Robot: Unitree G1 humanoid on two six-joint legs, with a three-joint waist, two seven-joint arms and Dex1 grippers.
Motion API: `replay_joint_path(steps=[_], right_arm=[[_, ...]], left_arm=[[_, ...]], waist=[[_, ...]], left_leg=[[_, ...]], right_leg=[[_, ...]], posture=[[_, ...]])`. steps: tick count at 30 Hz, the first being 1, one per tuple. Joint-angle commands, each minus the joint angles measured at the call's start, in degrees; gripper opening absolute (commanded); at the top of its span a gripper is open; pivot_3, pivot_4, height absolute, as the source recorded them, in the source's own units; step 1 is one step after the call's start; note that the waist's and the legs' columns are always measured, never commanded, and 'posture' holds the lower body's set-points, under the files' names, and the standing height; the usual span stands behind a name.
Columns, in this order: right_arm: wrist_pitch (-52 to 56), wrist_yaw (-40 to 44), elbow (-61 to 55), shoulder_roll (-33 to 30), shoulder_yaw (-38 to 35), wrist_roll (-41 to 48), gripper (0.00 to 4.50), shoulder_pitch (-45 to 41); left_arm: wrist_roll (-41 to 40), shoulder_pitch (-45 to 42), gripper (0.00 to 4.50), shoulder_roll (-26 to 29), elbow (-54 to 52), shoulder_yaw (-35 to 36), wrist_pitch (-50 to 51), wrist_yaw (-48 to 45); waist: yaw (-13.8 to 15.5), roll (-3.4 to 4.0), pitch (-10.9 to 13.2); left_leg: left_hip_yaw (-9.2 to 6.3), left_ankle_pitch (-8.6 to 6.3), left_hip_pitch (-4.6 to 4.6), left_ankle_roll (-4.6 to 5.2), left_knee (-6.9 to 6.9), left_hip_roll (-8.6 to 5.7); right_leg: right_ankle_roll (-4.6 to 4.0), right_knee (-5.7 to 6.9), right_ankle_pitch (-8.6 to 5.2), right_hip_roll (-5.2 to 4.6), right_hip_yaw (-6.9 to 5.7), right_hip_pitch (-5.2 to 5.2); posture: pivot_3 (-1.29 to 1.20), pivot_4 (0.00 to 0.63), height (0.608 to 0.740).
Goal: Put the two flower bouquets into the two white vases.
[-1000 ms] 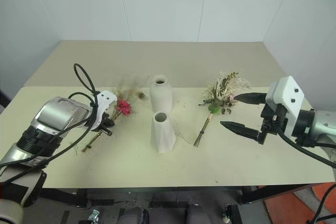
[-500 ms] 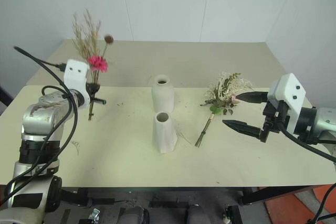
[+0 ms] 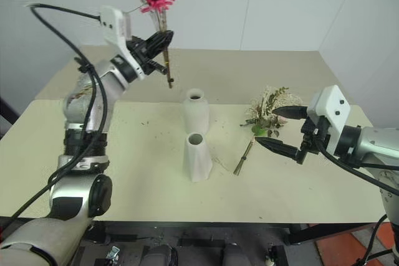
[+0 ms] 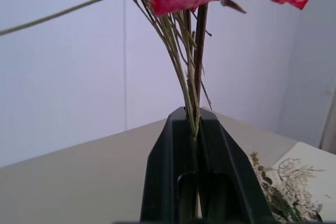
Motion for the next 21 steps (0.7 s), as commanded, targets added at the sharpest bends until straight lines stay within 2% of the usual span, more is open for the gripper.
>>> replay_joint_path(steps=[1, 5, 10, 21], right_arm=[[-0.50, -1.37, -2.88, 0.30, -2.37, 0.35, 4.50, 0.77], [0.04, -2.55, -4.85, 0.60, -4.17, 0.98, 4.50, 3.02], [0.65, -3.62, -6.63, 0.70, -5.89, 1.58, 4.50, 5.04], [1.68, -5.03, -8.81, 0.75, -7.98, 2.71, 4.50, 7.81]], left_arm=[[0.49, -3.63, 0.03, -1.40, 5.23, -0.65, -5.81, -2.68], [0.94, -7.57, 0.03, -4.43, 13.77, -0.65, -10.94, -4.37], [1.90, -9.85, 0.03, -6.36, 19.63, -0.85, -14.15, -5.70], [2.32, -8.21, 0.03, -7.12, 18.80, -1.32, -14.30, -7.30]], waist=[[-0.03, 0.00, 0.00], [0.12, -0.02, 0.01], [0.12, -0.02, 0.01], [0.02, -0.02, 0.01]], left_leg=[[0.00, 0.00, -0.01, 0.00, 0.00, 0.00], [-0.01, 0.00, -0.07, 0.00, 0.01, -0.02], [-0.01, 0.00, -0.08, 0.01, 0.01, -0.02], [-0.02, 0.00, -0.06, 0.01, 0.01, -0.02]], right_leg=[[0.00, -0.01, 0.00, 0.00, 0.00, 0.00], [0.03, -0.05, 0.02, -0.01, -0.01, -0.03], [0.04, -0.08, 0.02, -0.01, -0.01, -0.02], [0.05, -0.06, 0.02, 0.00, 0.00, -0.01]], posture=[[0.00, 0.150, 0.740], [0.00, 0.150, 0.740], [0.00, 0.150, 0.740], [0.00, 0.150, 0.740]])
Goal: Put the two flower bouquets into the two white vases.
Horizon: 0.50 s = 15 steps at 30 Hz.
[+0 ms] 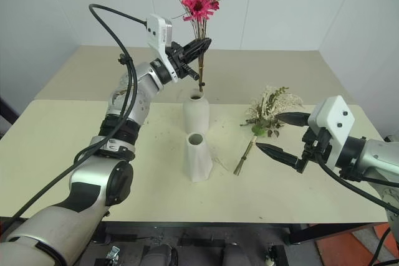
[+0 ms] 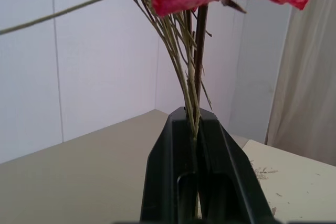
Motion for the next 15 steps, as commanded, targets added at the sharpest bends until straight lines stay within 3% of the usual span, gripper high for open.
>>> replay_joint_path(steps=[1, 15], right_arm=[[0.06, -0.93, -1.44, -0.07, -2.55, 1.07, 4.50, -0.41], [-0.54, -1.43, -1.08, 0.94, 0.66, 1.22, 4.50, -2.07]], left_arm=[[-0.16, -0.38, 0.03, 0.15, -2.55, 0.26, -0.84, -0.06], [-0.51, 0.15, 0.03, 0.89, -4.52, 0.73, -1.59, -0.65]], waist=[[0.02, 0.00, 0.00], [0.03, 0.00, 0.00]], left_leg=[[0.00, 0.00, 0.00, 0.00, 0.00, 0.00], [0.00, 0.00, -0.01, 0.00, 0.00, 0.00]], right_leg=[[0.00, 0.00, 0.00, 0.00, 0.00, 0.00], [0.00, -0.01, 0.00, 0.00, 0.00, -0.01]], posture=[[0.00, 0.150, 0.740], [0.00, 0.150, 0.740]])
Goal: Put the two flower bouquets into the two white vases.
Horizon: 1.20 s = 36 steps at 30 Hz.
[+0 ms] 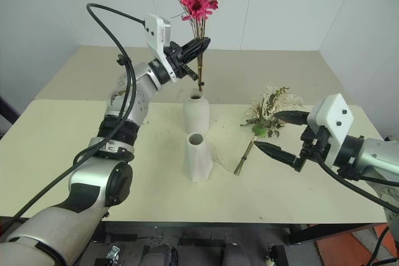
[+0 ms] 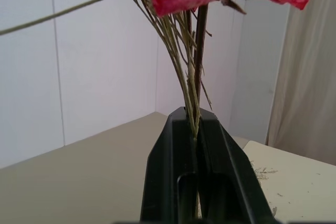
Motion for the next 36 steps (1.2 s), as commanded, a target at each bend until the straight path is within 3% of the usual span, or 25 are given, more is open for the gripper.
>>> replay_joint_path(steps=[1, 26, 29, 36], right_arm=[[-0.53, -0.42, -1.38, 0.14, -0.88, 0.61, 4.50, -0.40], [0.36, 0.33, -1.75, -0.26, -2.17, 1.03, 4.50, 0.99], [0.44, 0.00, -2.09, -0.23, -2.50, 1.14, 4.50, 1.01], [0.60, -0.31, -2.84, -0.03, -3.37, 0.99, 4.50, 2.06]], left_arm=[[-0.50, -0.65, 0.03, 0.54, -2.66, 0.72, -1.60, -0.13], [1.80, 4.80, 0.03, 2.10, -7.70, -2.34, 0.89, -0.13], [1.91, 5.27, 0.73, 2.47, -8.04, -2.80, 1.57, -0.36], [1.43, 6.62, 3.01, 3.00, -10.09, -3.18, 3.49, -0.80]], waist=[[0.01, 0.00, 0.00], [0.02, 0.00, 0.00], [0.02, 0.00, 0.00], [0.00, 0.00, 0.00]], left_leg=[[0.00, 0.00, 0.01, 0.00, 0.00, 0.00], [0.00, 0.00, 0.01, 0.00, 0.00, 0.00], [-0.01, 0.00, 0.02, 0.00, 0.00, 0.00], [-0.01, 0.00, 0.01, 0.00, 0.00, 0.00]], right_leg=[[0.00, 0.00, 0.00, 0.00, 0.00, 0.00], [0.00, 0.00, 0.00, 0.00, 0.00, 0.01], [0.00, 0.01, 0.00, 0.00, 0.00, 0.01], [0.00, 0.01, 0.00, 0.00, 0.00, 0.01]], posture=[[0.00, 0.150, 0.740], [0.00, 0.150, 0.740], [0.00, 0.150, 0.740], [0.00, 0.150, 0.740]])
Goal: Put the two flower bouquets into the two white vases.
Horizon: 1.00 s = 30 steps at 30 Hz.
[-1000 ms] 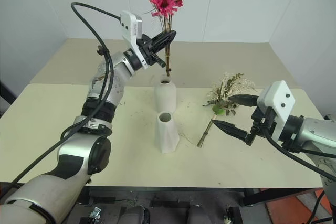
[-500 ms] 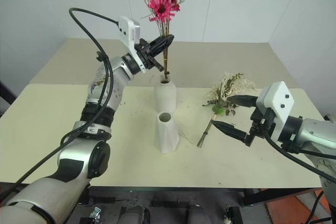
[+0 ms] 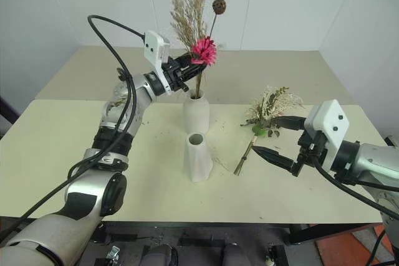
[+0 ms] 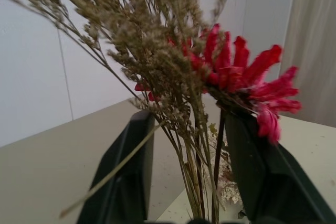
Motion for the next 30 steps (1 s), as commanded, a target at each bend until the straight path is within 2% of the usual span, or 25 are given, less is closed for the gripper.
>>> replay_joint_path(steps=[1, 5, 14, 20, 24, 26, 30], right_arm=[[-0.04, -0.38, -1.66, -0.61, -2.61, 0.85, 4.50, 0.16], [-0.12, -0.35, -1.29, -0.79, -2.35, 0.74, 4.50, -0.23], [-0.52, 1.00, 0.75, -1.76, -1.24, -0.28, 4.50, -1.02], [1.27, 1.72, 2.49, -3.60, 0.62, -0.15, 4.50, -2.50], [5.33, 0.42, 3.80, -3.89, 2.65, 1.73, 4.50, -5.40], [10.73, -0.93, 4.43, -4.72, 5.10, 3.06, 4.50, -7.87], [31.31, -7.04, 8.36, -5.23, 11.52, 9.74, 4.50, -18.74]], left_arm=[[-0.59, 0.12, 3.33, 0.54, -4.07, 0.06, 1.05, -0.21], [-1.83, 4.39, 4.49, 2.61, -11.89, 0.36, 5.36, -0.42], [-6.30, 18.46, 4.49, 15.85, -31.67, 2.94, 15.69, -4.90], [-12.96, 26.29, 4.49, 27.03, -40.08, 5.84, 16.61, -17.18], [-16.26, 27.50, 4.49, 31.88, -40.15, 7.21, 15.07, -24.40], [-17.74, 26.59, 4.49, 34.13, -38.89, 7.57, 14.59, -28.82], [-20.08, 26.46, 4.49, 37.01, -39.01, 8.24, 14.47, -34.59]], waist=[[0.00, 0.00, 0.00], [-0.15, 0.00, 0.00], [-1.16, 0.02, -0.01], [-1.22, 0.03, -0.01], [-1.02, 0.03, -0.01], [-1.02, 0.03, -0.01], [-1.38, 0.03, -0.01]], left_leg=[[0.00, 0.00, 0.00, 0.00, 0.00, 0.00], [0.00, 0.00, 0.00, 0.00, -0.01, 0.00], [0.00, 0.00, 0.09, -0.01, 0.00, 0.04], [0.02, 0.00, 0.10, -0.01, -0.01, 0.07], [0.03, 0.00, 0.15, -0.01, 0.00, 0.09], [0.03, 0.00, 0.17, -0.01, 0.01, 0.09], [0.05, 0.00, 0.14, 0.00, 0.00, 0.11]], right_leg=[[0.00, 0.01, 0.00, 0.00, 0.00, 0.00], [0.00, -0.01, 0.00, 0.00, 0.00, -0.01], [0.00, 0.13, 0.00, 0.01, 0.04, 0.01], [-0.02, 0.10, -0.01, 0.01, 0.03, 0.01], [-0.03, 0.12, -0.02, 0.02, 0.02, 0.04], [-0.03, 0.11, -0.02, 0.02, 0.00, 0.08], [-0.05, 0.09, -0.03, 0.03, 0.01, 0.03]], posture=[[0.00, 0.150, 0.740], [0.00, 0.150, 0.740], [0.00, 0.150, 0.740], [0.00, 0.150, 0.740], [0.00, 0.150, 0.740], [0.00, 0.150, 0.740], [0.00, 0.150, 0.740]])
